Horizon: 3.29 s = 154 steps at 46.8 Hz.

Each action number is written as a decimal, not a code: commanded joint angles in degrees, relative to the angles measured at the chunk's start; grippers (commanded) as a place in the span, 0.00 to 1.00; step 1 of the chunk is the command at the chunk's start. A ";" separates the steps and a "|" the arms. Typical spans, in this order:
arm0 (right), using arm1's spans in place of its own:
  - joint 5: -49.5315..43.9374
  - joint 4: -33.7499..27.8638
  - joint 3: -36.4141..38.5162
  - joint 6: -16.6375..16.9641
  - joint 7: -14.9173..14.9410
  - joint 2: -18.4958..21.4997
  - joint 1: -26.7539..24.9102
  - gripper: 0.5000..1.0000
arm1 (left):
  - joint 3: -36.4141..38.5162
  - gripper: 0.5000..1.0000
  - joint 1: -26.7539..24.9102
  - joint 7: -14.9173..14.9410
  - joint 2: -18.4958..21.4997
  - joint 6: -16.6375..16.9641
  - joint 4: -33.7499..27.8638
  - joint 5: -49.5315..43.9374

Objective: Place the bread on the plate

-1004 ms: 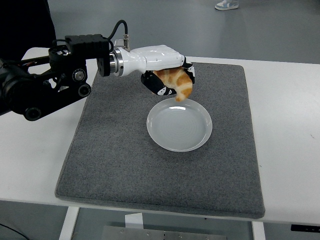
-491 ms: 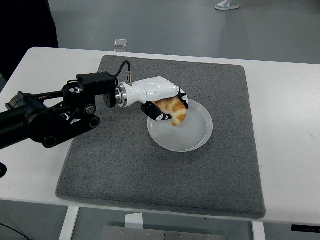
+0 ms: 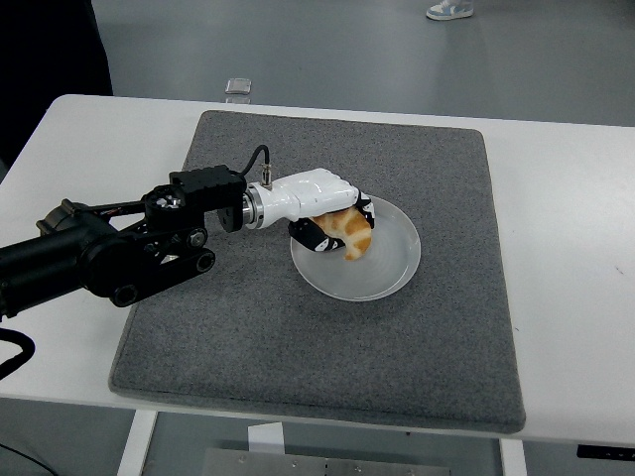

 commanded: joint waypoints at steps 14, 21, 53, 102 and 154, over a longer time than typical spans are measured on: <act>0.00 0.00 0.00 0.00 0.00 0.00 0.00 0.90 | -0.09 0.00 1.08 -0.09 -2.12 0.62 1.43 -0.17; 0.00 0.00 0.00 0.00 0.00 0.00 0.00 0.90 | -0.09 0.00 1.17 -0.09 -2.20 0.62 1.43 -0.17; 0.00 0.00 0.00 0.00 0.00 0.00 0.00 0.90 | -0.26 0.85 1.70 -0.09 -2.82 1.50 1.34 -1.13; 0.00 0.00 0.00 0.00 0.00 0.00 0.00 0.90 | -7.73 0.99 -9.02 0.09 13.96 -19.24 6.87 -77.15; 0.35 0.09 -0.18 0.35 0.00 0.00 0.00 0.90 | -14.50 0.99 -3.75 14.94 6.59 -31.81 35.79 -115.30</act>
